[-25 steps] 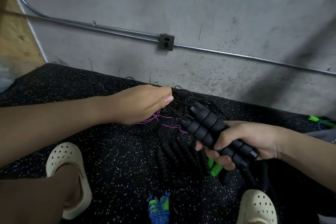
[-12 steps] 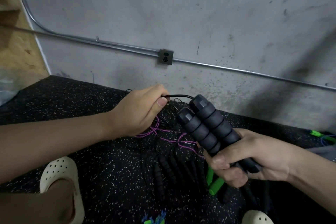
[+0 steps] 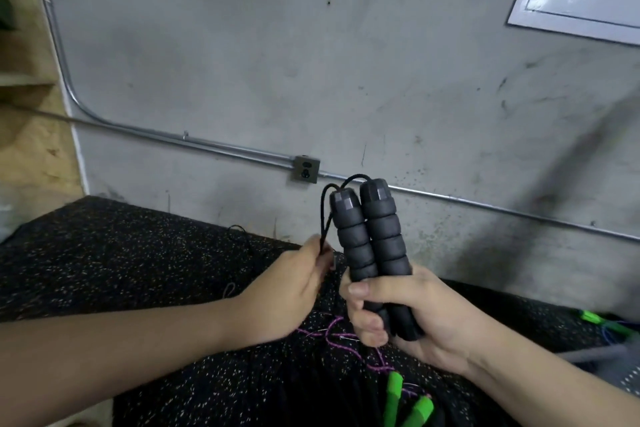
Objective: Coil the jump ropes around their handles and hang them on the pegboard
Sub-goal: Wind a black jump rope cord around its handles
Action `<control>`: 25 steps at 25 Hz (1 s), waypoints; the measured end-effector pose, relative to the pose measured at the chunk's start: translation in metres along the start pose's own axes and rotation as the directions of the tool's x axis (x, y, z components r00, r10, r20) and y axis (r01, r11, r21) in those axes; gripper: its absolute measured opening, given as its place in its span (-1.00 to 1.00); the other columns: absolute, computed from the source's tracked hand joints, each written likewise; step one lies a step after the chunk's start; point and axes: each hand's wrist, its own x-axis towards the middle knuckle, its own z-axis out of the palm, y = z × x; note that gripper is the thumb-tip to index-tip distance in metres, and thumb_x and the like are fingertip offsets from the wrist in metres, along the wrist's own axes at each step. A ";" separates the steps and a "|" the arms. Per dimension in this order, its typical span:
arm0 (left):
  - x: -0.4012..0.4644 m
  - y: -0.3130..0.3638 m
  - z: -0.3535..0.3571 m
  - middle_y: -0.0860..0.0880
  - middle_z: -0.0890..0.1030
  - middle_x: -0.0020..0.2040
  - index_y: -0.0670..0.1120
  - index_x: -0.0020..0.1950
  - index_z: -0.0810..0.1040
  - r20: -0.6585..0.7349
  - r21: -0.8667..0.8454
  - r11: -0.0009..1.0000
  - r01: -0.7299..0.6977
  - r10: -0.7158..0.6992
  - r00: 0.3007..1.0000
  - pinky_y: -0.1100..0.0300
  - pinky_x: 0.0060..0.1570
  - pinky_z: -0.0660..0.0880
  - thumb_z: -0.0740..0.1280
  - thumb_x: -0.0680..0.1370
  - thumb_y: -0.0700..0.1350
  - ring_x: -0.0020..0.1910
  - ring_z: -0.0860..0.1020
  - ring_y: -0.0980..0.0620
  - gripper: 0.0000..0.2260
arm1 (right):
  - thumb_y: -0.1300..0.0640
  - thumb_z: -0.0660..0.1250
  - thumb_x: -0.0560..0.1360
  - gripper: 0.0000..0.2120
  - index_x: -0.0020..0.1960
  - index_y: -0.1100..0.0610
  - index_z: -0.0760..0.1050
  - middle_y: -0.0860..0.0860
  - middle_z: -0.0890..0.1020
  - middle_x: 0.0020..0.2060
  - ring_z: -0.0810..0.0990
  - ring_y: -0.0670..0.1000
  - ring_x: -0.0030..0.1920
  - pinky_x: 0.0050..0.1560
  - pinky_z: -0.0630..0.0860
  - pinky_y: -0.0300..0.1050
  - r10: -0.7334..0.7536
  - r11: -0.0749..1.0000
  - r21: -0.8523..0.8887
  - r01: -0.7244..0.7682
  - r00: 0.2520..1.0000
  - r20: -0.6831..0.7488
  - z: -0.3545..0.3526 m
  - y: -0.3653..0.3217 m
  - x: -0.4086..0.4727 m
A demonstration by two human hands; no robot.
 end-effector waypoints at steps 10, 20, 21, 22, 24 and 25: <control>-0.008 -0.008 0.003 -0.03 0.62 0.13 0.01 0.29 0.45 0.495 0.114 0.980 -0.160 0.084 0.865 0.02 0.23 0.51 0.11 0.72 0.00 0.13 0.60 0.01 -0.79 | 0.31 0.35 0.44 -0.76 0.10 0.21 0.60 0.07 0.40 -0.34 0.36 -0.04 -0.44 -0.46 0.36 -0.22 0.234 0.964 0.118 -0.238 0.971 0.050 -0.005 0.010 0.013; -0.025 -0.026 -0.031 0.05 0.50 -0.31 0.07 -0.14 0.42 0.419 0.553 0.826 -0.113 -0.158 0.894 0.21 -0.32 0.31 0.06 0.72 0.20 -0.39 0.45 0.09 -0.65 | 0.37 0.27 0.55 -0.82 0.14 0.29 0.46 0.08 0.43 -0.35 0.35 -0.01 -0.44 -0.49 0.29 -0.19 0.209 0.970 -0.020 -0.241 0.874 -0.439 -0.070 0.030 0.008; -0.027 -0.023 -0.030 0.06 0.49 -0.31 0.04 -0.15 0.42 0.440 0.602 0.785 -0.145 -0.174 0.881 0.20 -0.30 0.31 0.04 0.72 0.21 -0.38 0.44 0.10 -0.62 | 0.39 0.26 0.54 -0.82 0.13 0.29 0.45 0.09 0.43 -0.36 0.35 -0.01 -0.45 -0.50 0.28 -0.20 0.190 0.972 -0.025 -0.234 0.843 -0.504 -0.077 0.032 0.006; -0.030 -0.020 -0.030 0.07 0.48 -0.31 0.03 -0.16 0.40 0.457 0.624 0.764 -0.167 -0.183 0.870 0.19 -0.29 0.30 0.03 0.72 0.21 -0.38 0.43 0.10 -0.61 | 0.41 0.25 0.53 -0.81 0.13 0.30 0.44 0.09 0.43 -0.38 0.34 0.00 -0.46 -0.51 0.28 -0.21 0.176 0.974 -0.018 -0.224 0.809 -0.561 -0.083 0.033 0.003; -0.035 -0.010 -0.030 0.05 0.48 -0.33 0.04 -0.19 0.37 0.464 0.605 0.772 -0.194 -0.144 0.874 0.22 -0.32 0.27 0.02 0.72 0.21 -0.41 0.41 0.10 -0.61 | 0.43 0.24 0.51 -0.81 0.10 0.29 0.43 0.10 0.43 -0.40 0.34 0.00 -0.48 -0.52 0.27 -0.22 0.175 0.972 -0.013 -0.236 0.755 -0.632 -0.092 0.035 -0.006; -0.035 -0.003 -0.030 0.04 0.49 -0.36 0.03 -0.20 0.37 0.457 0.593 0.775 -0.220 -0.099 0.884 0.25 -0.35 0.25 0.03 0.71 0.23 -0.42 0.42 0.09 -0.59 | 0.44 0.24 0.50 -0.81 0.07 0.28 0.42 0.10 0.43 -0.41 0.34 0.01 -0.49 -0.53 0.27 -0.22 0.183 0.964 -0.028 -0.263 0.742 -0.645 -0.095 0.036 -0.010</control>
